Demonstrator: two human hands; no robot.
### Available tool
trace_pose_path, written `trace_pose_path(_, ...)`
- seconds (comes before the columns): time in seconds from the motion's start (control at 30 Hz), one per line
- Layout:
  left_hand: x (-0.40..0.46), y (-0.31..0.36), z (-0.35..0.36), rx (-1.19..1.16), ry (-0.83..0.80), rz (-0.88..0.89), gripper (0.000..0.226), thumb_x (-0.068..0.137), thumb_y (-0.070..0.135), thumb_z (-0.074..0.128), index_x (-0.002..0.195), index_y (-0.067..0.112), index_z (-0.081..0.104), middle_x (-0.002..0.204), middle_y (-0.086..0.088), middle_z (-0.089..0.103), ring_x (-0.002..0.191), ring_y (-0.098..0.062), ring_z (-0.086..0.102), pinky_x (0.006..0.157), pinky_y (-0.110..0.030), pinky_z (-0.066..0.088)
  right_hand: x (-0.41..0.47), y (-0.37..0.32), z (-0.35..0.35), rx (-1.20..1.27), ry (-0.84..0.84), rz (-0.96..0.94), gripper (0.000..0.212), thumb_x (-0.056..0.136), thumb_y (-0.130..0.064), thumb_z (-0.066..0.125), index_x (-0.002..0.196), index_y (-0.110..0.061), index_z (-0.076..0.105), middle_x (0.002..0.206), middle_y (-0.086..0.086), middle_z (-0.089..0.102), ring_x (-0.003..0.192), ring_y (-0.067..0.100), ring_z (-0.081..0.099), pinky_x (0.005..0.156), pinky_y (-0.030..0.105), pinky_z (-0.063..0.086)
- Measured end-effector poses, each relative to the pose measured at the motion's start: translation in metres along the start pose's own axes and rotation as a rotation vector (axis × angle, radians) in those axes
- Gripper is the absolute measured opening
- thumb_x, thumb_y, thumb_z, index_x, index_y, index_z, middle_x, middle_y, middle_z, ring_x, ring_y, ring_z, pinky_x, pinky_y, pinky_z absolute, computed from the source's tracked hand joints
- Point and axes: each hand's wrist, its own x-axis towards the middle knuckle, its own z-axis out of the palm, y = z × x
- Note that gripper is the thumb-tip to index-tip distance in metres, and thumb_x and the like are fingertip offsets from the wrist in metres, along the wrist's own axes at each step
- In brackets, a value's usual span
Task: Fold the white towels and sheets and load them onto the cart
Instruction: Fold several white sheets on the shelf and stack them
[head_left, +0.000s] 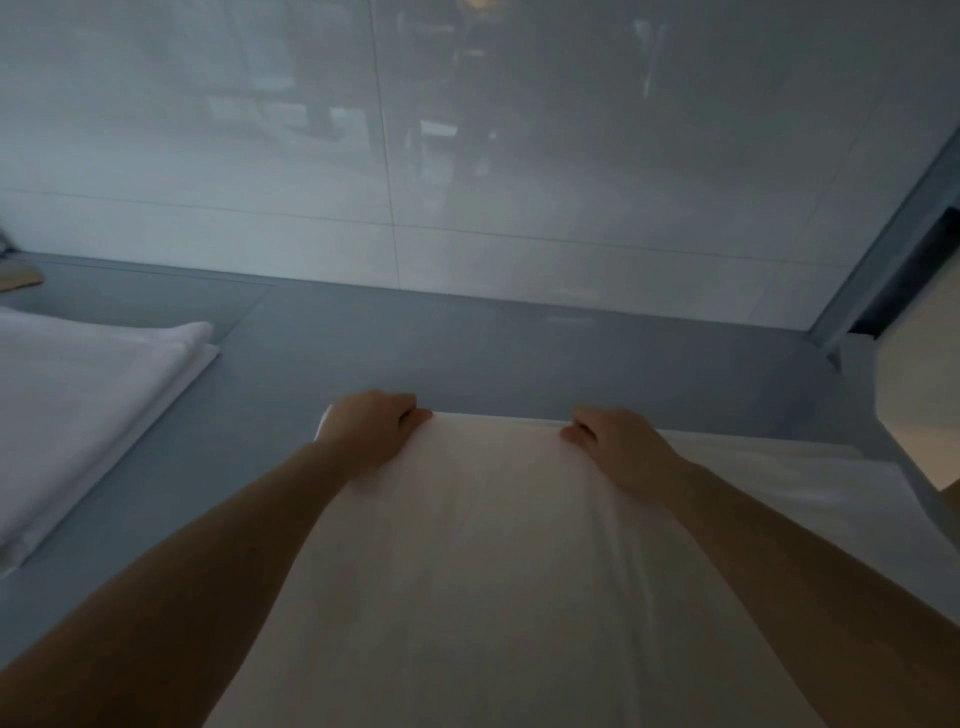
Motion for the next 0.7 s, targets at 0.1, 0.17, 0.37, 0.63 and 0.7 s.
trace_pose_path(0.1, 0.010, -0.003, -0.010, -0.052, -0.061, 0.045, 0.033, 0.099, 0.044, 0.040, 0.074, 0.023, 0.047, 0.091, -0.013, 0.066, 0.088, -0.034, 0.060, 0.063, -0.032, 0.032, 0.006, -0.001, 0.002, -0.040, 0.052, 0.028, 0.025, 0.097, -0.035, 0.048, 0.079, -0.019, 0.043, 0.092, 0.016, 0.065, 0.087, 0.033, 0.059, 0.067, 0.035, 0.032)
trace_pose_path(0.17, 0.014, -0.004, -0.014, -0.100, -0.055, 0.055, 0.033, 0.099, 0.042, 0.042, 0.073, 0.022, 0.045, 0.089, -0.015, 0.065, 0.087, -0.035, 0.060, 0.063, -0.032, 0.031, 0.013, -0.002, 0.004, -0.038, 0.049, 0.047, 0.026, 0.098, -0.036, 0.048, 0.079, -0.018, 0.042, 0.093, 0.018, 0.064, 0.088, 0.034, 0.059, 0.070, 0.037, 0.037)
trace_pose_path(0.37, 0.009, -0.008, -0.003, 0.092, -0.020, 0.071, 0.037, 0.097, 0.051, 0.038, 0.074, 0.022, 0.039, 0.088, -0.008, 0.066, 0.086, -0.032, 0.061, 0.061, -0.032, 0.031, 0.022, -0.004, 0.003, -0.054, -0.087, 0.006, 0.029, 0.092, -0.043, 0.055, 0.085, -0.015, 0.057, 0.094, 0.009, 0.065, 0.090, 0.027, 0.058, 0.067, 0.030, 0.032)
trace_pose_path(0.63, 0.011, -0.003, -0.002, 0.168, -0.035, -0.061, 0.035, 0.098, 0.052, 0.035, 0.086, 0.022, 0.050, 0.101, -0.008, 0.066, 0.097, -0.031, 0.061, 0.070, -0.035, 0.037, 0.024, -0.022, 0.021, -0.114, 0.076, 0.044, 0.027, 0.095, -0.040, 0.051, 0.088, -0.014, 0.053, 0.095, 0.014, 0.065, 0.091, 0.031, 0.059, 0.073, 0.036, 0.040)
trace_pose_path(0.7, 0.010, 0.007, -0.004, 0.236, -0.054, -0.106, 0.038, 0.098, 0.052, 0.033, 0.100, 0.021, 0.055, 0.108, -0.007, 0.064, 0.104, -0.029, 0.058, 0.082, -0.038, 0.039, 0.015, -0.014, 0.012, -0.049, 0.046, 0.019, 0.029, 0.093, -0.042, 0.055, 0.077, -0.018, 0.049, 0.085, 0.009, 0.061, 0.086, 0.028, 0.057, 0.071, 0.036, 0.038)
